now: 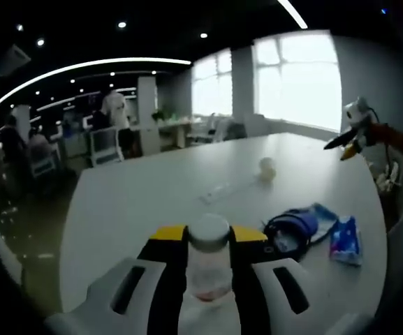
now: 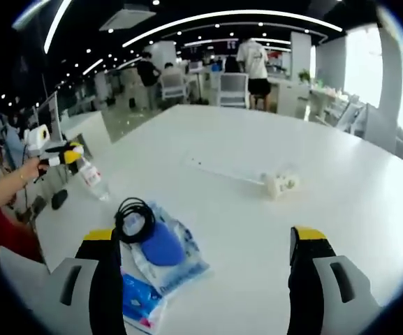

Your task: Arrange the tabletop items into an orderly group along one side of the table until the central work area is clear of visible clutter.

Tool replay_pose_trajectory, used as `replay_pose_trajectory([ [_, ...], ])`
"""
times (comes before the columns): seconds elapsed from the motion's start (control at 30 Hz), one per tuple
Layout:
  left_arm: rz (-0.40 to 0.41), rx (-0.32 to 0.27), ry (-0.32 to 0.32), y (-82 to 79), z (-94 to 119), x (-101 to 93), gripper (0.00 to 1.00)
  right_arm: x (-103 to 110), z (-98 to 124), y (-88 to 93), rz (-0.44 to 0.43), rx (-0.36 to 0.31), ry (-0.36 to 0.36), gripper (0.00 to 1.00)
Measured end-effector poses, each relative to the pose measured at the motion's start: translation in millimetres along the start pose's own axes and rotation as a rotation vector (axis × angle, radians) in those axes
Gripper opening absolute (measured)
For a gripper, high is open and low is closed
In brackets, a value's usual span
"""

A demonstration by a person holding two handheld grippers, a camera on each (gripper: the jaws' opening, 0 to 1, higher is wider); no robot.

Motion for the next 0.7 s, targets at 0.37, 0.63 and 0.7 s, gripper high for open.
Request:
replay_pose_trajectory([
  [0.37,0.120,0.004,-0.081,13.5,14.1,-15.1,1.00,-31.7,-14.6,-11.5,-0.047,0.011,0.005,0.99],
  [0.63,0.062,0.083,-0.025,33.8,38.7,-60.7,1.00,-55.6,-36.0,-12.2,-0.024,0.065,0.004,0.99],
  [0.7,0.097,0.089,0.006,38.9,43.5,-73.1,1.00,-59.7,-39.9,-14.5,-0.013,0.063,0.004,0.99],
])
Point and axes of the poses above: the point that each gripper's makers call its tool centre point, and the gripper's own axes: z roughly backward along the fingers, x roughly to its left, y roughly out of its underside, the point moved 5 cm from there along z, roughly backward along the fingers, and after that the axes turned 5 degrees about x, right-handed, at the moved point
